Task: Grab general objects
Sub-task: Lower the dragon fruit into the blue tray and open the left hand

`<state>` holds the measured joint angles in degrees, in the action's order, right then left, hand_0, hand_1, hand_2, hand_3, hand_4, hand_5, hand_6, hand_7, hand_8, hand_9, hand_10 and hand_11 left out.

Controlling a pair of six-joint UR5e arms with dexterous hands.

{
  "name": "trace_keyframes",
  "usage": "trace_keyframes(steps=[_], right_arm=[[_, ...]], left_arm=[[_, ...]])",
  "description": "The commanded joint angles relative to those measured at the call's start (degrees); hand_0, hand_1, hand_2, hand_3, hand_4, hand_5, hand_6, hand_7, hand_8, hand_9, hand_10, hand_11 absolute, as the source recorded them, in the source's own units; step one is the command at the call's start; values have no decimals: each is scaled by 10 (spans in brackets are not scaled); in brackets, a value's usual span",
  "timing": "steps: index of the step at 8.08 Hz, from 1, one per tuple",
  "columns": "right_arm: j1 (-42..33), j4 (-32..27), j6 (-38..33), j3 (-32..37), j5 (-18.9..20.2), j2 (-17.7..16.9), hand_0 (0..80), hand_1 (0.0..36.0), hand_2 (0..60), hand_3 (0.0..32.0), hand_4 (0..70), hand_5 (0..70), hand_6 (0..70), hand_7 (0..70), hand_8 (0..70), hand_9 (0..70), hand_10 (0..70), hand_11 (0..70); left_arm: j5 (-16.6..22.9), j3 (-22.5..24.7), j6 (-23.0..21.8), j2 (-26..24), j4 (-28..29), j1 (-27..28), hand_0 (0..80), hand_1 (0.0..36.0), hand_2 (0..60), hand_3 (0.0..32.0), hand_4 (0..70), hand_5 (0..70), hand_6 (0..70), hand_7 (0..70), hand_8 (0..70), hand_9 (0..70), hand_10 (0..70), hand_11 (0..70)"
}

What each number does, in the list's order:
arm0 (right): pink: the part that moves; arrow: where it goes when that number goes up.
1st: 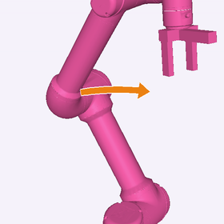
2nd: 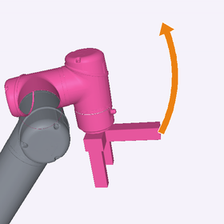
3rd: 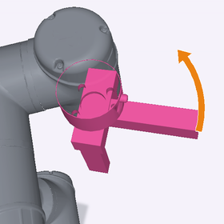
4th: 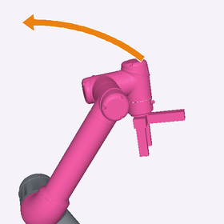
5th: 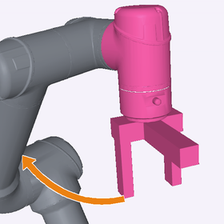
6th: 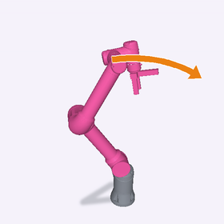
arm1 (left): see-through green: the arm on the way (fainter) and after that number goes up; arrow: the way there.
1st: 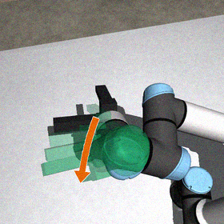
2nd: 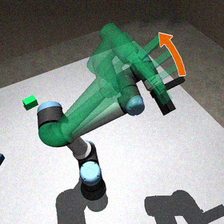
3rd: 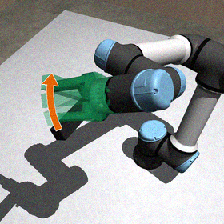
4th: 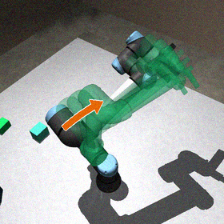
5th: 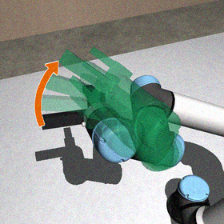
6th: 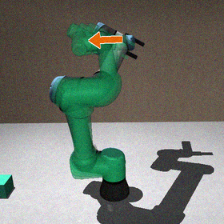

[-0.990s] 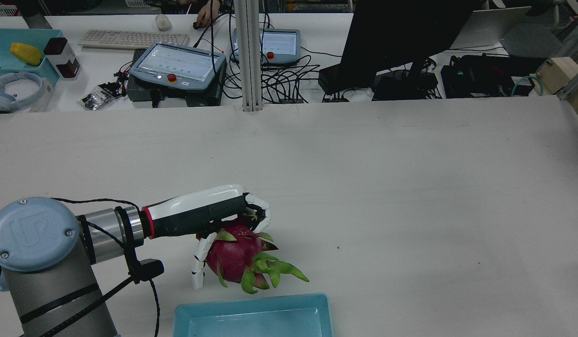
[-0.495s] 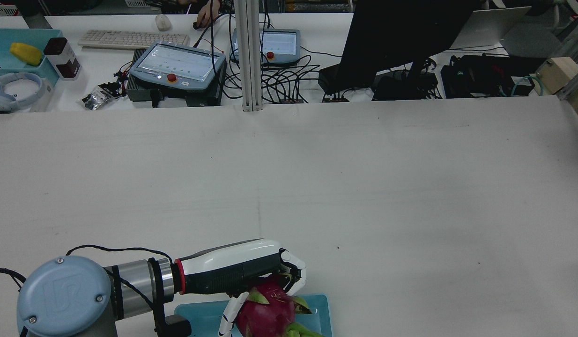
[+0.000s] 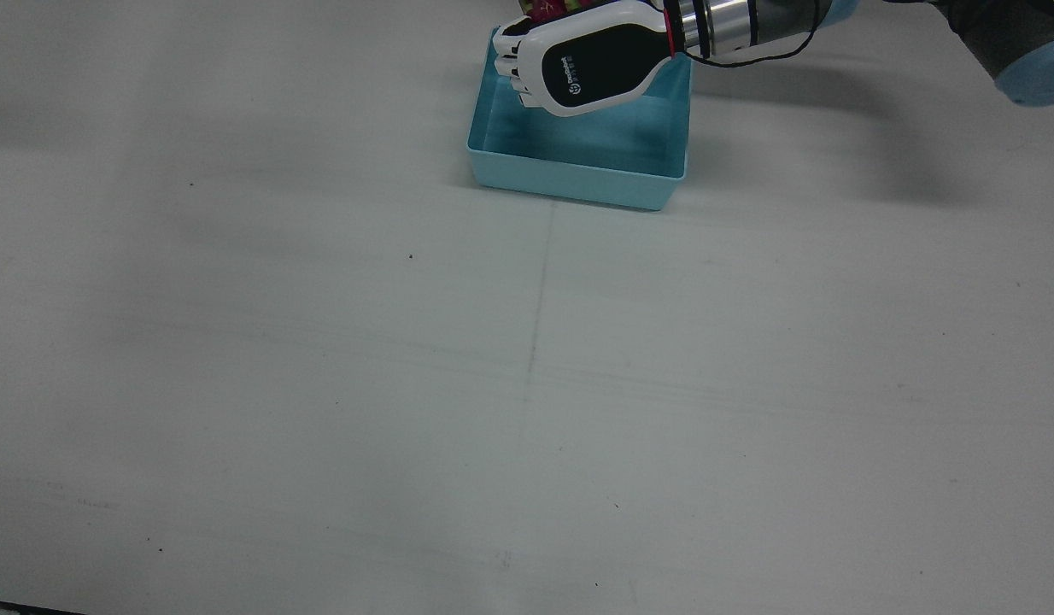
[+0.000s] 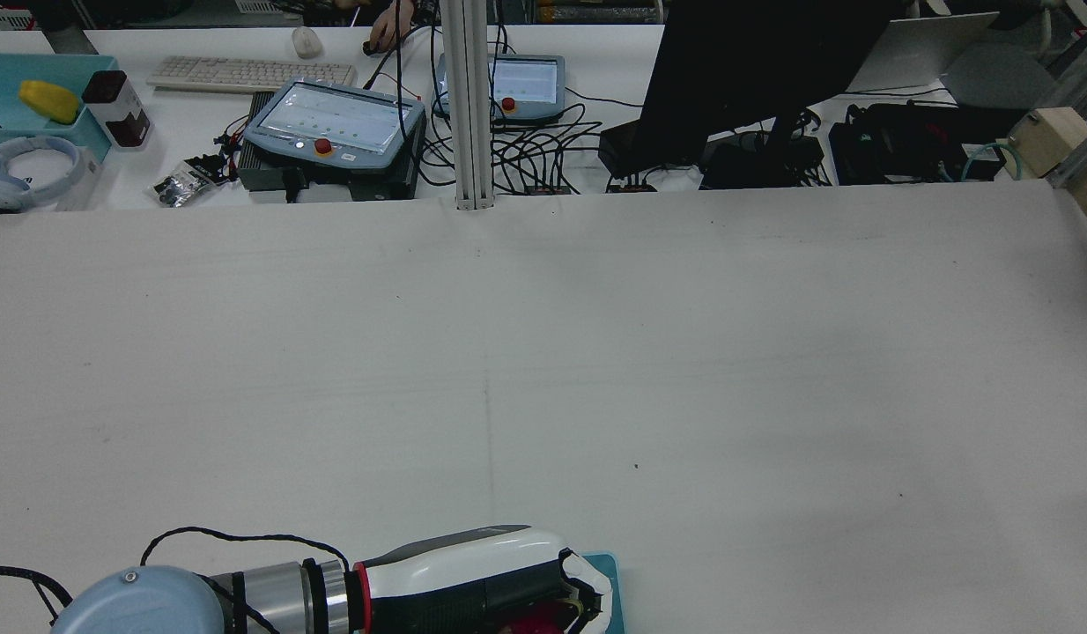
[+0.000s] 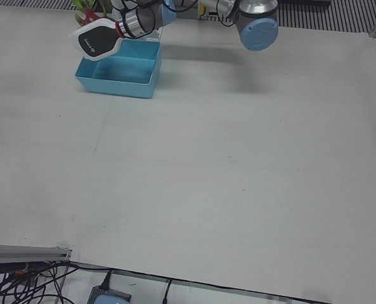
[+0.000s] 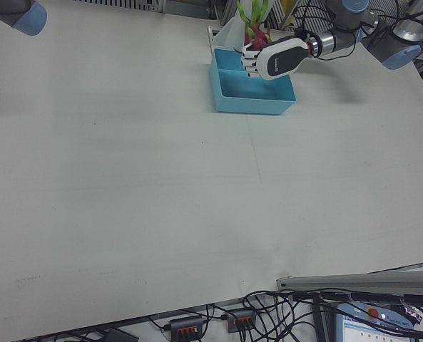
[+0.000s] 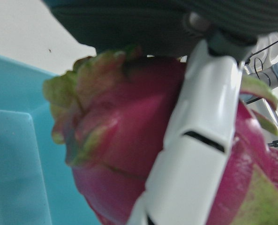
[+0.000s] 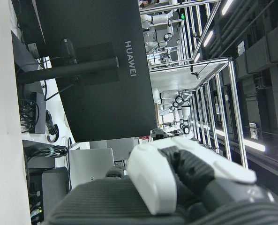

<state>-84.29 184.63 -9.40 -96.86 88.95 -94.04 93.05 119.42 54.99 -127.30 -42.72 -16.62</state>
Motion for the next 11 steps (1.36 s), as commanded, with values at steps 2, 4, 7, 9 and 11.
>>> trace_keyframes(steps=[2, 4, 7, 9, 11], right_arm=[[0, 0, 0, 0, 0, 0, 0, 0, 0, 0, 0, 0, 0, 0, 0, 0, 0, 0], [0, -1, 0, 0, 0, 0, 0, 0, 0, 0, 0, 0, 0, 0, 0, 0, 0, 0], [0, -1, 0, 0, 0, 0, 0, 0, 0, 0, 0, 0, 0, 0, 0, 0, 0, 0], [0, -1, 0, 1, 0, 0, 0, 0, 0, 0, 0, 0, 0, 0, 0, 0, 0, 0], [1, -1, 0, 1, 0, 0, 0, 0, 0, 0, 0, 0, 0, 0, 0, 0, 0, 0]], left_arm=[[-27, 9, 2, 5, -16, 21, 459, 106, 360, 0, 98, 700, 196, 339, 280, 287, 138, 208], [-32, 5, 2, 6, -20, 20, 449, 83, 274, 0, 25, 700, 143, 310, 251, 265, 154, 230], [-33, 0, 2, 6, -25, 20, 459, 95, 288, 0, 30, 700, 177, 373, 253, 274, 154, 232], [-33, 4, 2, 6, -40, 18, 458, 90, 283, 0, 36, 700, 196, 421, 254, 279, 150, 226], [-33, 8, 2, 7, -46, 14, 467, 133, 382, 2, 8, 700, 169, 366, 255, 259, 154, 234]])
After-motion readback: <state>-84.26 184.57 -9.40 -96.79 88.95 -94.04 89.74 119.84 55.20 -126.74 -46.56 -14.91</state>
